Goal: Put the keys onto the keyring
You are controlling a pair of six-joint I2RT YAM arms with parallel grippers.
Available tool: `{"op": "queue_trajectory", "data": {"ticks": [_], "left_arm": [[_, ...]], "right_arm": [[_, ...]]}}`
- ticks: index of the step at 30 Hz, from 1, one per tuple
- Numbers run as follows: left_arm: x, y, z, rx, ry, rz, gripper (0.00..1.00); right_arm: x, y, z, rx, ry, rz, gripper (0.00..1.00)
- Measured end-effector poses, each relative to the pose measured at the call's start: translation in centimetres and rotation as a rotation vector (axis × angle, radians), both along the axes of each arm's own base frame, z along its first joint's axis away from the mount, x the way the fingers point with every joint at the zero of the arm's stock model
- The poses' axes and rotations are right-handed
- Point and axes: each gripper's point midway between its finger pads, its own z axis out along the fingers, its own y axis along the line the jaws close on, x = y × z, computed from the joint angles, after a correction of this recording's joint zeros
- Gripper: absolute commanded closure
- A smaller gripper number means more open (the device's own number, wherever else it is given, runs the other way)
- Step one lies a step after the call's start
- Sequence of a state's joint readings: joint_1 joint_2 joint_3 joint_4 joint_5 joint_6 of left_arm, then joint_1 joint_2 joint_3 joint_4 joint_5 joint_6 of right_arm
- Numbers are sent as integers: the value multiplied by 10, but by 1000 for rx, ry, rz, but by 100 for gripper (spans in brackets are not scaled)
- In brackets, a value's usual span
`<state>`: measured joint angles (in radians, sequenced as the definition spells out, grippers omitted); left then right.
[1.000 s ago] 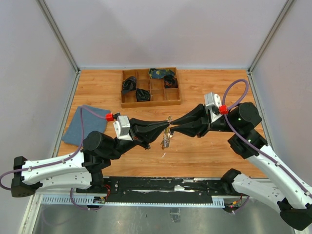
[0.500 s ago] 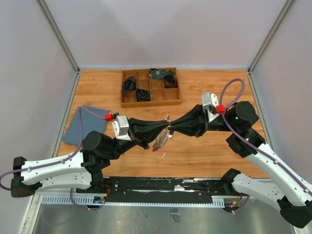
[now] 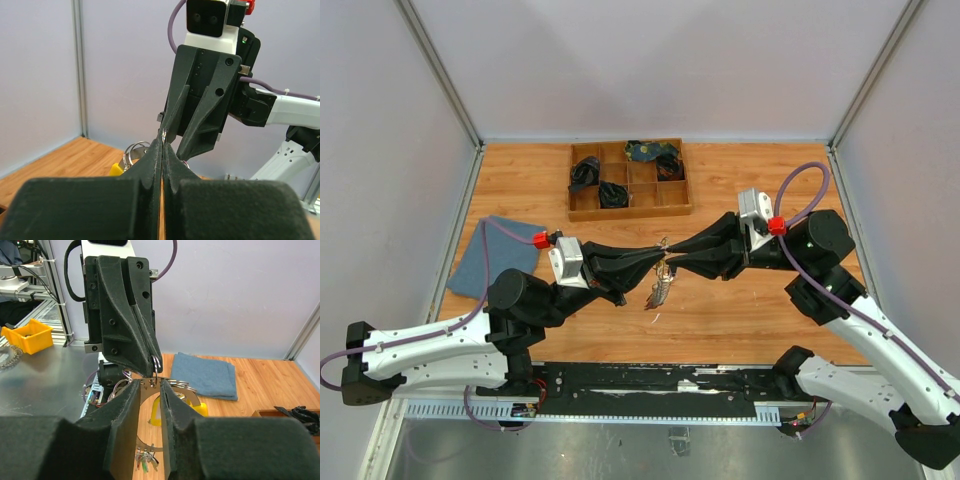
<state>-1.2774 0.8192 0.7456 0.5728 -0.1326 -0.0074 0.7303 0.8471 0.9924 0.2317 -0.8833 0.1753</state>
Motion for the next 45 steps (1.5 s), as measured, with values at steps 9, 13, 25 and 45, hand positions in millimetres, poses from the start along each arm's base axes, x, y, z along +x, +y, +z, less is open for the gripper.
{"op": "queue_trajectory", "data": {"ticks": [9,13,25,45], "left_arm": [[0,0,0,-1,0,0,99],[0,0,0,-1,0,0,99],[-1,2,2,-5,-4,-4,87],[-2,-2,-11,156,13,-7,54]], "right_arm": [[1,0,3,10,-11,-4,83],[0,0,3,12,-12,5,86],[-2,2,5,3,-12,29,100],[9,-25,-21,-499,-151,-164,100]]}}
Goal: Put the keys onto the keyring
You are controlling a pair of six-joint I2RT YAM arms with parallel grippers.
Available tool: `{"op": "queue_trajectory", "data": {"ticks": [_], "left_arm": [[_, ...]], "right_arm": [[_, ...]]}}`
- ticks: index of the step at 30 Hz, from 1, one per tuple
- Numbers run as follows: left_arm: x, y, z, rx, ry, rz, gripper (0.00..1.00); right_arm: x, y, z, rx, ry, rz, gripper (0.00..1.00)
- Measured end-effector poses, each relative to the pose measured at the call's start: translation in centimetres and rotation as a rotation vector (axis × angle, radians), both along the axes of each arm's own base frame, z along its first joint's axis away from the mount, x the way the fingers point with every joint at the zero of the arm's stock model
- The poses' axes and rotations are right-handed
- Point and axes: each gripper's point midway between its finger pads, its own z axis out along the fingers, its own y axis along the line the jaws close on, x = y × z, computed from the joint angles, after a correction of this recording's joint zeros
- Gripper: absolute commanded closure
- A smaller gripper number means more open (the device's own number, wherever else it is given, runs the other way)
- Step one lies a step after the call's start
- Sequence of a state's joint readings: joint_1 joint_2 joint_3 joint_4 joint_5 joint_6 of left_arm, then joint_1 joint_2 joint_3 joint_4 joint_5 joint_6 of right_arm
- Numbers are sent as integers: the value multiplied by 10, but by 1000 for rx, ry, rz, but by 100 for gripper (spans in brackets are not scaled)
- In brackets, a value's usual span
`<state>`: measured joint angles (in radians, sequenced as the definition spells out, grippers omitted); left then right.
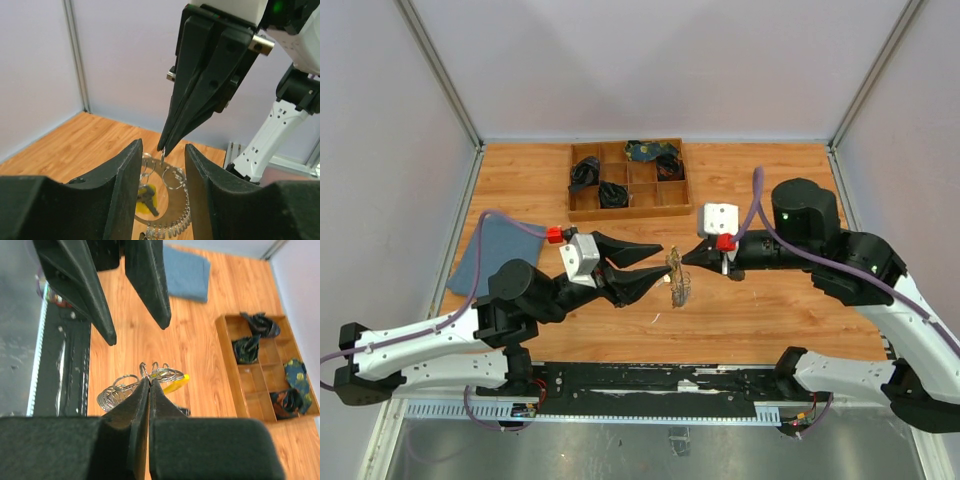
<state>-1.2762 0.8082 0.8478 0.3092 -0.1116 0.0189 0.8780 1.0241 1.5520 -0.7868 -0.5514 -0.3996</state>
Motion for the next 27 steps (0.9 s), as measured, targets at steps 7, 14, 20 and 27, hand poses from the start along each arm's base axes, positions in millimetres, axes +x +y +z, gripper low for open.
{"op": "queue_trajectory", "data": {"ticks": [7,14,20,27], "left_arm": [[-1,-18,-23,95,10,-35,51],[0,-21,-30,118,23,-33,53],[5,-19,-32,119,31,-4,58],[9,-23,-36,132,32,13,70]], "right_arm": [[6,-2,-29,-147,-47,-42,100],[7,-7,-22,-139,-93,-74,100],[8,-7,-15,-111,-110,-79,100],[7,-5,-12,-96,-112,-76,100]]}}
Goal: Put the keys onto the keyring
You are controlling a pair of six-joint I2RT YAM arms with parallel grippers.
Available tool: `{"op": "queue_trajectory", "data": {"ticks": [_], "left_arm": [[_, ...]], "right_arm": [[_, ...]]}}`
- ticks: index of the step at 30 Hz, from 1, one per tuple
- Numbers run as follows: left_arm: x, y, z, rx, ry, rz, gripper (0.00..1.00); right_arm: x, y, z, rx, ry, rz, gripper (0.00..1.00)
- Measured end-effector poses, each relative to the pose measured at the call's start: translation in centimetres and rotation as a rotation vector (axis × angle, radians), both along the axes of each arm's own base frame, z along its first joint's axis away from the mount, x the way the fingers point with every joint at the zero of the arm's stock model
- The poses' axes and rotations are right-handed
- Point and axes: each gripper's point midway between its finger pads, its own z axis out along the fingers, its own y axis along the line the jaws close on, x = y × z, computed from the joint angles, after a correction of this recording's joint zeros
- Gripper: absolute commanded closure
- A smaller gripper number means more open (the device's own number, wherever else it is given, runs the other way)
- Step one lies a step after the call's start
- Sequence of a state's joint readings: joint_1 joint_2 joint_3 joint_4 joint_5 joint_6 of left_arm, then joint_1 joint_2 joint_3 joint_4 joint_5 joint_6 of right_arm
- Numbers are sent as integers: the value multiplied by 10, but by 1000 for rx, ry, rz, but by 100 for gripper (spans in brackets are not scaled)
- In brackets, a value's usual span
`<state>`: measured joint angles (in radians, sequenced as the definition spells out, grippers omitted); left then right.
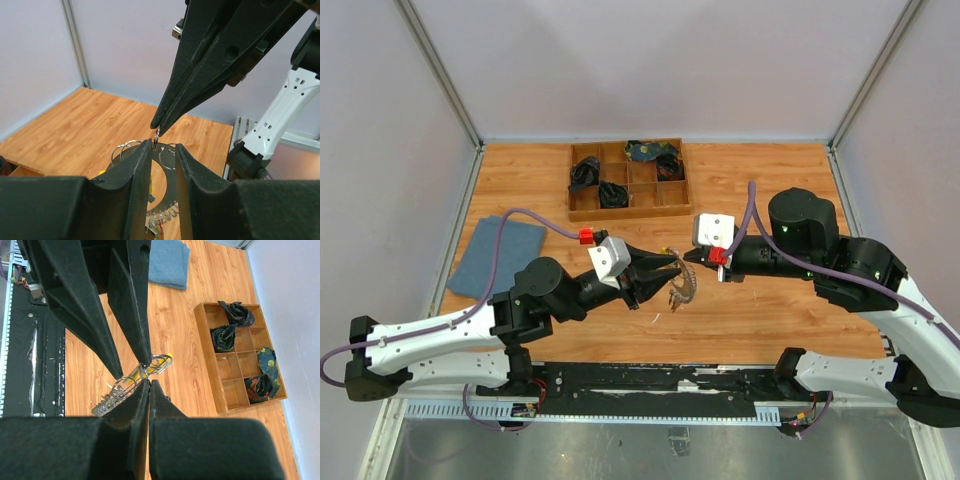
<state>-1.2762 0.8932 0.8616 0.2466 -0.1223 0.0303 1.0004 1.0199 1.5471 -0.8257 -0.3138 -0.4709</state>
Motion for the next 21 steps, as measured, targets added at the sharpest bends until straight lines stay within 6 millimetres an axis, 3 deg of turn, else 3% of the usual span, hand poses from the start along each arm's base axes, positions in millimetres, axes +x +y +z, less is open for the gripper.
{"op": "queue_trajectory", "data": {"ticks": [10,16,21], "left_arm": [[5,-4,-5,17,-8,18,80],[6,-4,-4,13,-11,24,99],[5,-5,-4,17,-14,21,100]], "right_arm": [[-5,3,1,16,9,20,100],[-8,5,-1,18,18,30,100],[-8,4,0,26,13,29,95]]}}
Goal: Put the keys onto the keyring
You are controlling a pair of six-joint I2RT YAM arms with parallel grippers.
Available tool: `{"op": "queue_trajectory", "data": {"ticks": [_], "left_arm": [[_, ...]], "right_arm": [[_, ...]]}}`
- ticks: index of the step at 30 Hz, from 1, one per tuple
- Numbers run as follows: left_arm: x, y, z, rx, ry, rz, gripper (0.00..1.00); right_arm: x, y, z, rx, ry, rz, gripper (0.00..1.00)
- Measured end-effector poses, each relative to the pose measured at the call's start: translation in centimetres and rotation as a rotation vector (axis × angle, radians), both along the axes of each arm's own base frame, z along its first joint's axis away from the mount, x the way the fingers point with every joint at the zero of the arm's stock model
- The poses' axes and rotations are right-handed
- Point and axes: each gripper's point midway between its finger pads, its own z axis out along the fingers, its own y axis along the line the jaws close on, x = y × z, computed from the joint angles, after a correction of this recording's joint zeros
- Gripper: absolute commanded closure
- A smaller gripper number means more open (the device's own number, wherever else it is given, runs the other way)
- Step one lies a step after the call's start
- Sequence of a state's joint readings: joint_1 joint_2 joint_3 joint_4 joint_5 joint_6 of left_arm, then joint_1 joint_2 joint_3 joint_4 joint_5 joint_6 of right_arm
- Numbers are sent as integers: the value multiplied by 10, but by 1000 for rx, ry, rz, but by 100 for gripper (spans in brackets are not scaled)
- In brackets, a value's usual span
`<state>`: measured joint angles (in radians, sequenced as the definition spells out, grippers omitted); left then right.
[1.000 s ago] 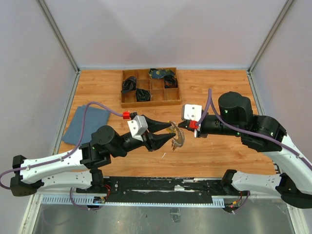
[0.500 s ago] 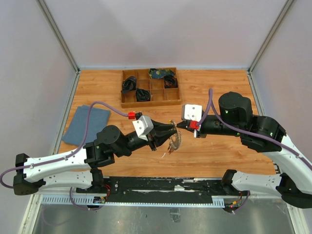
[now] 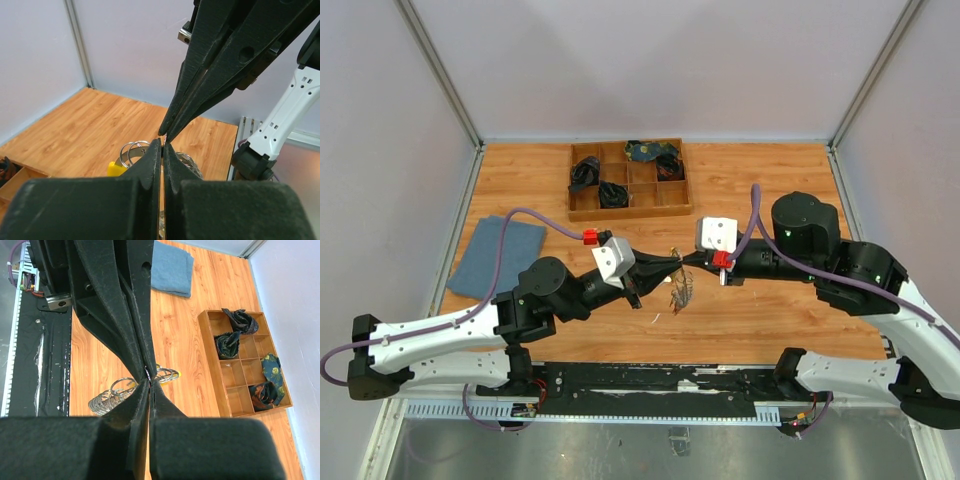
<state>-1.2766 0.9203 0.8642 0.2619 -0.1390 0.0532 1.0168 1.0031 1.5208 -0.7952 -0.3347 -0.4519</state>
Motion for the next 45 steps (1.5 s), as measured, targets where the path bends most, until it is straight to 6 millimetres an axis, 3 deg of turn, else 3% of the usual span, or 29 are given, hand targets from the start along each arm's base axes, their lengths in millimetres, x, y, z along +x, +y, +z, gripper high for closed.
{"op": "queue_trajectory", "data": {"ticks": [3,6,13,17,21,26,29,32,42,45], "left_arm": [[-2,-1,1,0,-6,-10,100],[-3,-1,1,3,-15,-16,99],[-6,1,-2,25,-26,-31,100],[-4,2,-11,63,-19,-19,99],[3,7,-22,106,-2,26,100],[10,31,-28,124,16,102,100],[14,46,-25,120,28,153,100],[18,60,-26,127,42,197,100],[22,81,-38,177,68,264,100],[23,83,-43,195,75,270,99]], "right_arm": [[-2,-1,0,23,-9,4,75],[-5,-4,4,70,-31,9,67],[-1,-29,16,220,-123,-91,64],[19,-45,18,271,-131,-256,63],[49,-52,4,240,-71,-461,63],[85,-53,-35,167,72,-671,58],[113,-67,-66,127,190,-806,58],[128,-76,-100,81,295,-881,58],[124,-37,-244,-187,734,-804,50],[123,-30,-275,-192,850,-817,49]]}}
